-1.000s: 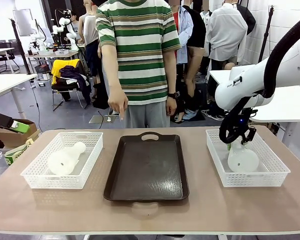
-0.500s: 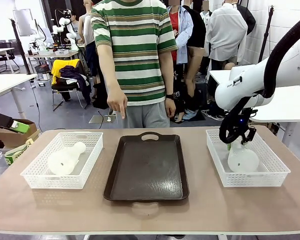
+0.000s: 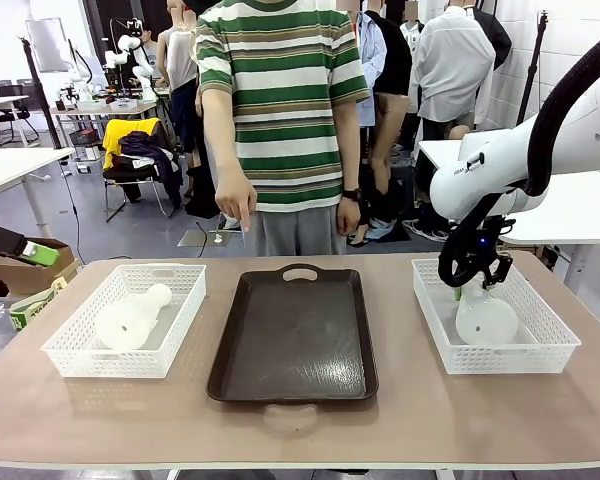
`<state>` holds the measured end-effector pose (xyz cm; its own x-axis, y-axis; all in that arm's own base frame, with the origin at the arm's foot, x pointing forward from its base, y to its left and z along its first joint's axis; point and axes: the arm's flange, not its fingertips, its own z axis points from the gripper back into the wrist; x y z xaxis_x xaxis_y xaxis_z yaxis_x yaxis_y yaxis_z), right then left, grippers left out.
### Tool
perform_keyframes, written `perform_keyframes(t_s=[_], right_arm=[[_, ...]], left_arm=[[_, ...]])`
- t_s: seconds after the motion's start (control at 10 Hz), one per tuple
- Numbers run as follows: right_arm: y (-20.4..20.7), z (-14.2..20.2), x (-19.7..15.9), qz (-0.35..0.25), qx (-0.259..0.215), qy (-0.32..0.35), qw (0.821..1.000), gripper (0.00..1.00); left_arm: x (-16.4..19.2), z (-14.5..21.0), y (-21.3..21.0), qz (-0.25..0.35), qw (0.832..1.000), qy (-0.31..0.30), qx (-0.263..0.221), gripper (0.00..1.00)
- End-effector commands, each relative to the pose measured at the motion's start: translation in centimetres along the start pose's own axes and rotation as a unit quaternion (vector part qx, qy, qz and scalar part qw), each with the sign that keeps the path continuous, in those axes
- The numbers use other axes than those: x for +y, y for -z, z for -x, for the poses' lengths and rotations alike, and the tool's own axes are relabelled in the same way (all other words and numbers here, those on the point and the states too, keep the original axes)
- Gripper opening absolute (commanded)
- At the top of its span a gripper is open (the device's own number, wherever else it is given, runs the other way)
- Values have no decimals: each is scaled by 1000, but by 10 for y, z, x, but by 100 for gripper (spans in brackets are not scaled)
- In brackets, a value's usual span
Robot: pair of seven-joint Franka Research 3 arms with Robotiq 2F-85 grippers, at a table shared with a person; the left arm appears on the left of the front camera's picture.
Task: Prepare the laboratory tools.
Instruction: While moving the picked Big flask to the Handle tray indicated by the person, stop as directed by the person.
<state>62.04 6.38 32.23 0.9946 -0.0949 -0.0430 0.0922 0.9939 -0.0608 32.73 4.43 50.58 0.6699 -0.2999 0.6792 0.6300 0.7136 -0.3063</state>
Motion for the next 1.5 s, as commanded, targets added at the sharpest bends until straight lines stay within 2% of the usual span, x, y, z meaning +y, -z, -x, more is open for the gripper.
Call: perform_keyframes(t_s=[0.0,0.3,0.6,0.8,1.1,1.4], right_arm=[[-10,5,-7,-11,7,7,1000,0],[-37,17,-19,-10,-1,25,1000,0],[-98,40,-30,-30,-37,20,999,0],[-136,63,-22,-43,-46,-6,998,0],[-189,112,42,-30,-98,-84,991,0],[-213,139,134,-16,-121,-169,978,0]], left_arm=[[3,1,-1,10,1000,6,-6,100],[3,1,-1,10,1000,6,-6,100],[3,1,-1,10,1000,6,-6,100],[3,1,-1,10,1000,6,-6,100],[3,1,-1,10,1000,6,-6,100],[3,1,-1,10,1000,6,-6,100]])
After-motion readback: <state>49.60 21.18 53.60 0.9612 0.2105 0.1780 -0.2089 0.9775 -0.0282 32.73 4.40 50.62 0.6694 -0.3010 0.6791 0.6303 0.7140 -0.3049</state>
